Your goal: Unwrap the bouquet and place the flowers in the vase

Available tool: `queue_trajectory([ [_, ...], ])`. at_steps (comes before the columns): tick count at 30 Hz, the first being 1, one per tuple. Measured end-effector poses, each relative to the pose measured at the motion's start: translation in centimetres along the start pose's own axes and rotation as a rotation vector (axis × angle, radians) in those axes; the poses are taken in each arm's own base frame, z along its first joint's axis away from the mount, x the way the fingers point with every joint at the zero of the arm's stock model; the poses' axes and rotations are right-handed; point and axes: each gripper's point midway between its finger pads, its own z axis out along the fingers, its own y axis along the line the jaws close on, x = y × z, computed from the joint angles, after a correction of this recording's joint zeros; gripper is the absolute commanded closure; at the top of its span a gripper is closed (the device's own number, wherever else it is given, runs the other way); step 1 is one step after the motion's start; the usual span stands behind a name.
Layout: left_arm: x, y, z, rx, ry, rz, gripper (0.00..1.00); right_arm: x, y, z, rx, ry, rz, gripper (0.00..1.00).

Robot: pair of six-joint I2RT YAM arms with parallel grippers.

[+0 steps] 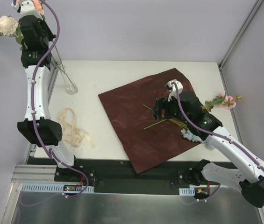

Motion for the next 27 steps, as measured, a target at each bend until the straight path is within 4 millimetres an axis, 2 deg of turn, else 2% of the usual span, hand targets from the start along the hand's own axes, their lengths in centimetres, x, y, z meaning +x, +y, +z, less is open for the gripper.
queue_trajectory([
  [2,0.2,0.3,0.3,-0.011,-0.005,-0.010,1.00,0.0,0.0,0.0,0.000,-0.001,0.000,0.20],
  [11,5.3,2.3,1.5,-0.103,0.100,-0.001,1.00,0.2,0.0,0.1,-0.003,0.001,0.002,0.20],
  [19,6.0,3.0,1.6,-0.137,0.112,0.004,1.00,0.6,0.3,0.3,-0.022,0.016,0.011,0.20],
  [25,8.0,3.3,2.6,-0.150,0.147,0.011,1.00,0.6,0.3,0.4,-0.024,0.018,0.016,0.20],
  [27,8.9,3.4,3.1,-0.154,0.160,0.013,0.96,0.6,0.4,0.4,-0.026,0.018,0.019,0.20],
])
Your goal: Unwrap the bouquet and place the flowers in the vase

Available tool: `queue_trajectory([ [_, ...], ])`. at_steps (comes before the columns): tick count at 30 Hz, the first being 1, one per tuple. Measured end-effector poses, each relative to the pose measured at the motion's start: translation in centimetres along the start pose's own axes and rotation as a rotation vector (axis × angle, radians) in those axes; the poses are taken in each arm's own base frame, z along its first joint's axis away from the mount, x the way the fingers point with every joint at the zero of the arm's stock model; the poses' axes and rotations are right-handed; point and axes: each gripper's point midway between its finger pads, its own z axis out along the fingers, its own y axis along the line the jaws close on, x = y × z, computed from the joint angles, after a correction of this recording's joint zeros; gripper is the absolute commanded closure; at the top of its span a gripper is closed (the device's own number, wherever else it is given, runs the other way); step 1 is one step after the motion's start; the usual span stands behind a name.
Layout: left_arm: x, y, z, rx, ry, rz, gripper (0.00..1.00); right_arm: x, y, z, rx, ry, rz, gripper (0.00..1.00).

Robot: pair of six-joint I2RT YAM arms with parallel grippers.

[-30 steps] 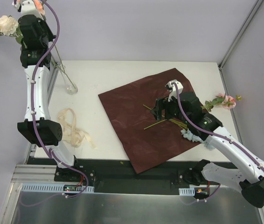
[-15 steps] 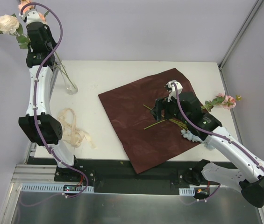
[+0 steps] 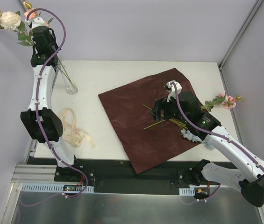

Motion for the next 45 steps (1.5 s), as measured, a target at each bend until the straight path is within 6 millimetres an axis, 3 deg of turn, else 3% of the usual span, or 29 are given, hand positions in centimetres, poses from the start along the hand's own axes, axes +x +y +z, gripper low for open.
queue_trajectory([
  [5,1.9,0.6,0.8,-0.033,0.039,0.006,0.73,0.1,0.1,0.0,-0.007,0.003,0.006,0.20],
  [6,2.2,0.6,0.9,-0.035,0.044,0.007,0.60,0.1,0.2,0.0,-0.008,0.003,0.007,0.20],
  [9,2.7,0.7,1.0,-0.035,0.054,0.016,0.44,0.1,0.2,0.0,-0.012,0.005,0.007,0.20],
  [13,3.3,0.8,1.1,-0.033,0.064,0.027,0.27,0.3,0.3,0.2,-0.016,0.014,0.017,0.20],
  [18,4.9,0.9,-0.4,-0.010,0.101,0.028,0.21,0.8,0.4,0.7,-0.017,0.035,0.046,0.20],
  [23,4.9,0.7,-4.3,0.047,0.106,-0.010,0.14,2.0,0.4,1.5,-0.002,0.089,0.098,0.20],
  [29,1.2,-1.1,-10.1,0.198,0.027,-0.085,0.08,3.5,-0.2,2.3,0.051,0.160,0.204,0.20],
  [34,-0.5,-3.3,-14.6,0.364,-0.004,-0.141,0.07,3.7,-2.4,2.7,0.176,0.183,0.369,0.20],
  [39,1.7,-6.0,-19.4,0.580,0.082,-0.223,0.10,4.9,-7.7,3.6,0.305,0.217,0.669,0.27],
  [42,4.6,-7.9,-22.6,0.736,0.202,-0.291,0.13,7.1,-11.1,3.9,0.399,0.254,0.836,0.31],
  [45,7.7,-9.9,-25.2,0.849,0.317,-0.318,0.14,9.4,-12.5,3.8,0.470,0.288,0.976,0.37],
])
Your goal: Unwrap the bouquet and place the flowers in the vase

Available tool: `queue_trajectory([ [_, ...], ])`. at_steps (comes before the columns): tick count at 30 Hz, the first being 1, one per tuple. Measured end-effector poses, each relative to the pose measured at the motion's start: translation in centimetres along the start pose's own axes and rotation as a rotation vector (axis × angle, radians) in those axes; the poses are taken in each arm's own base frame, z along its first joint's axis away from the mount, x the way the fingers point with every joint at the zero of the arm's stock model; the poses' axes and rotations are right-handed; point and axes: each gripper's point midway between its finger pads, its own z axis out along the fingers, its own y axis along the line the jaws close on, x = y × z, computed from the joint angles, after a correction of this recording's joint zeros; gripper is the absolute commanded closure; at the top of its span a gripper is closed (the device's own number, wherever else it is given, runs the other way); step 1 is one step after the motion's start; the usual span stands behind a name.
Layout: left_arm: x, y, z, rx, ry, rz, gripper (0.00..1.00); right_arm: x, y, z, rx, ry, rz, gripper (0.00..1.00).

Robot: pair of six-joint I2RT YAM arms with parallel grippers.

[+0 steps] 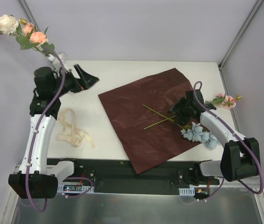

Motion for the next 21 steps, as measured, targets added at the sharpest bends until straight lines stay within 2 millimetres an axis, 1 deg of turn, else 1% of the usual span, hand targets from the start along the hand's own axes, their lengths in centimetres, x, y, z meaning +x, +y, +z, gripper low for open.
queue_trajectory([
  [2,4.2,-1.9,0.5,0.085,0.113,-0.019,0.14,0.5,-1.5,0.6,0.033,0.025,0.102,0.38],
  [4,8.9,-4.0,0.8,0.159,0.236,-0.029,0.16,1.0,-3.0,1.1,0.070,0.041,0.194,0.38],
  [5,10.7,-4.8,0.8,0.185,0.283,-0.030,0.16,1.3,-3.8,1.4,0.090,0.045,0.238,0.38],
  [7,15.6,-7.0,0.5,0.252,0.415,-0.021,0.18,1.8,-5.0,1.9,0.125,0.049,0.305,0.38],
  [8,17.5,-7.7,0.2,0.272,0.465,-0.014,0.18,2.2,-5.6,2.0,0.142,0.048,0.337,0.34],
  [9,19.3,-8.3,-0.1,0.288,0.510,-0.006,0.19,2.4,-6.1,2.2,0.160,0.042,0.366,0.32],
  [11,21.6,-9.1,-0.6,0.304,0.563,0.017,0.19,2.6,-7.0,2.3,0.183,0.023,0.417,0.31],
  [14,24.1,-9.9,-1.2,0.323,0.620,0.045,0.20,2.1,-7.8,2.6,0.199,-0.010,0.470,0.31],
  [17,25.3,-9.9,-1.5,0.320,0.646,0.055,0.20,1.2,-8.0,2.9,0.197,-0.044,0.508,0.31],
  [21,25.6,-9.6,-1.5,0.309,0.648,0.057,0.20,0.5,-8.0,3.3,0.197,-0.067,0.535,0.31],
])
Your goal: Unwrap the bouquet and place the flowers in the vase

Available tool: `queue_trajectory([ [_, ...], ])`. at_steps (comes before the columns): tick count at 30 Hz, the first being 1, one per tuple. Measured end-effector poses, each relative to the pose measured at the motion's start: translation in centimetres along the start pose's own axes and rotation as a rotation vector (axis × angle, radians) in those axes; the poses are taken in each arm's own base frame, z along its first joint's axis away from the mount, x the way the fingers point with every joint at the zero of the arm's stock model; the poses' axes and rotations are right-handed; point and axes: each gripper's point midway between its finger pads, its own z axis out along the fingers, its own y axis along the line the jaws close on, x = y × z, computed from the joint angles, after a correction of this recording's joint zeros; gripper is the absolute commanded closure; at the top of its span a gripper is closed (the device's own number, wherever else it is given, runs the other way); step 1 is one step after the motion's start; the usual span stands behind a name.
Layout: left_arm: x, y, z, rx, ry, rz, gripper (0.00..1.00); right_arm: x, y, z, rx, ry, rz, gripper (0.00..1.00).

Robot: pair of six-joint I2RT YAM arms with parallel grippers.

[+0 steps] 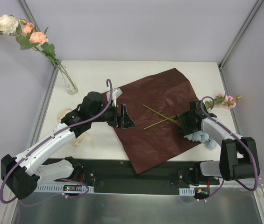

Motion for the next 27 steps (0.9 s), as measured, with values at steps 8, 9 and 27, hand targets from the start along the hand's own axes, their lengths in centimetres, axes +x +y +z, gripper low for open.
queue_trajectory([
  [8,-0.5,-0.5,-0.9,0.003,-0.040,0.022,0.20,-1.0,0.2,0.7,0.019,-0.052,0.048,0.42],
  [9,-0.5,-0.6,-0.9,0.004,-0.042,0.025,0.20,-1.1,0.3,0.9,0.025,-0.055,0.054,0.42],
  [27,-0.3,-0.4,-1.8,-0.022,-0.050,0.035,0.19,-2.2,1.1,1.9,0.046,-0.100,0.133,0.62],
])
